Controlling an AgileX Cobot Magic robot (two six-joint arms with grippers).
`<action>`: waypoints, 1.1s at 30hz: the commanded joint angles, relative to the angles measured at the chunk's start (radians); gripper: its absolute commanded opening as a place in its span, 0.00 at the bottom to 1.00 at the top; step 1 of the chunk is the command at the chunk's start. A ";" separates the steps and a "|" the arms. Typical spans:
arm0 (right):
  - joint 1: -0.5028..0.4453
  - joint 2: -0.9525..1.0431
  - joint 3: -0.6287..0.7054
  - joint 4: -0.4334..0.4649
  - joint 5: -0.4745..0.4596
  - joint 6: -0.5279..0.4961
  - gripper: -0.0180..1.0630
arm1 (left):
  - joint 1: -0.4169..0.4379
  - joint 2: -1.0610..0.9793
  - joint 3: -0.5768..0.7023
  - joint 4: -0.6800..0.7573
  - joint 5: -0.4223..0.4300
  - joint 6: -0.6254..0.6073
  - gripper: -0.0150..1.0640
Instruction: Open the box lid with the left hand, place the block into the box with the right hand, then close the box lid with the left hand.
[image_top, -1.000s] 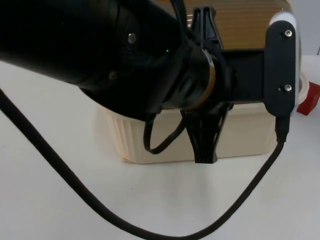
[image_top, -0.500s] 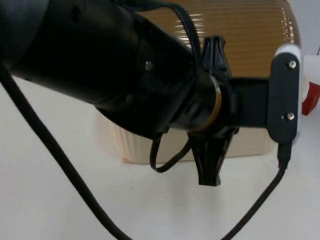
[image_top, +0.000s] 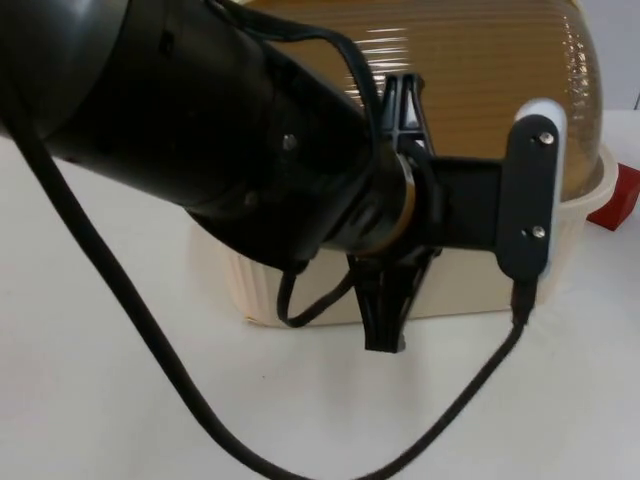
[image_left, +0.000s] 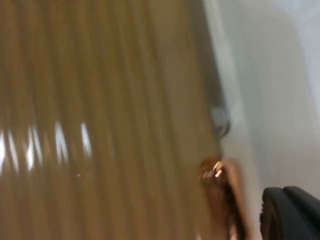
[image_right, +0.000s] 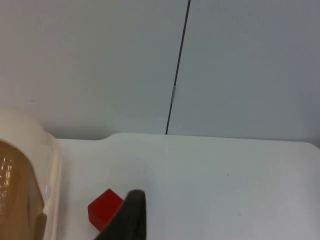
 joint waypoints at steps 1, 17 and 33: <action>0.002 -0.006 -0.006 -0.008 -0.008 0.004 0.99 | 0.024 -0.001 -0.005 0.009 -0.005 -0.009 0.01; 0.002 -0.006 -0.006 -0.008 -0.002 0.004 0.99 | 0.036 -0.009 -0.005 -0.004 0.000 -0.011 0.01; 0.002 -0.006 -0.006 -0.011 0.000 0.004 0.99 | 0.036 -0.025 -0.005 -0.056 -0.003 -0.011 0.01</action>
